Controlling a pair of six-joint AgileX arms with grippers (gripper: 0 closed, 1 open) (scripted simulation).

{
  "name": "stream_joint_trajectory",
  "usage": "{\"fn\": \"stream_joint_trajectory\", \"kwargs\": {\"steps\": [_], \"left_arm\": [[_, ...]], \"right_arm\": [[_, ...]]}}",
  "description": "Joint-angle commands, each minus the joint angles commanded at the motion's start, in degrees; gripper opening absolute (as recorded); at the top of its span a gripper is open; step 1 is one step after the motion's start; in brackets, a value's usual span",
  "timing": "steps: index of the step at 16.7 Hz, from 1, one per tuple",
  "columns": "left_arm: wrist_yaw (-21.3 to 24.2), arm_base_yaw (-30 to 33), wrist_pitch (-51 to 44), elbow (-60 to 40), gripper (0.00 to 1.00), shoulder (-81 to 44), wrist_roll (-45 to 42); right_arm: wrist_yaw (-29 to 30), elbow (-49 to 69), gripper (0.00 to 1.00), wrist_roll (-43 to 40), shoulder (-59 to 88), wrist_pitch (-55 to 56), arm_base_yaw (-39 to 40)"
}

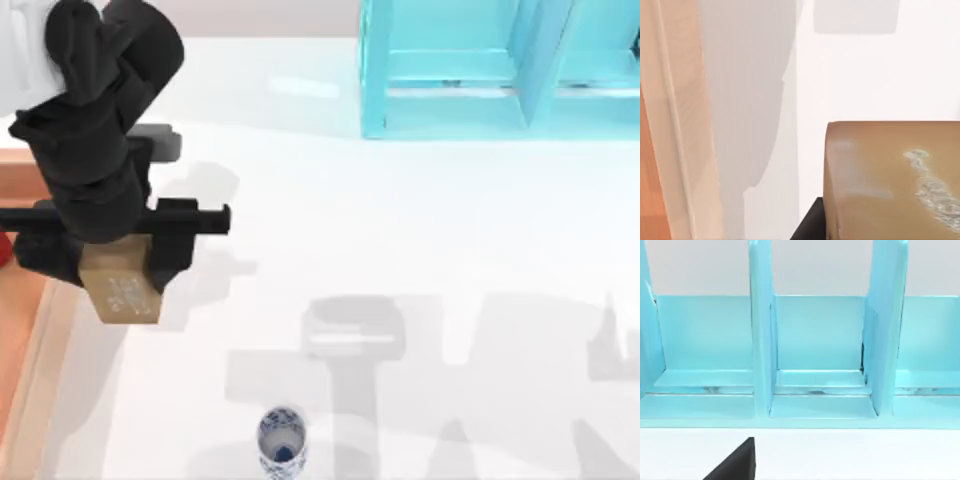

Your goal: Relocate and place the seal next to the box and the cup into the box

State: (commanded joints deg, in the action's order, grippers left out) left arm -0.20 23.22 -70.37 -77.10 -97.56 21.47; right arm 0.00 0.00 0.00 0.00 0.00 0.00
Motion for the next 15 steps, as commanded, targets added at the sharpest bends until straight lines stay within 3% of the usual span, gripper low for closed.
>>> {"fn": "stream_joint_trajectory", "kwargs": {"steps": [5,10,15], "left_arm": [[0.04,-0.27,9.70,7.33,0.00,-0.98,-0.15],[0.05,-0.32,11.02,8.68,0.00,-1.63,-0.15],[0.05,-0.32,11.02,8.68,0.38,-1.63,-0.15]], "right_arm": [[0.00,0.00,1.00,0.00,0.00,0.00,0.00],[0.00,0.00,1.00,0.00,0.00,0.00,0.00],[0.00,0.00,1.00,0.00,0.00,0.00,0.00]]}}
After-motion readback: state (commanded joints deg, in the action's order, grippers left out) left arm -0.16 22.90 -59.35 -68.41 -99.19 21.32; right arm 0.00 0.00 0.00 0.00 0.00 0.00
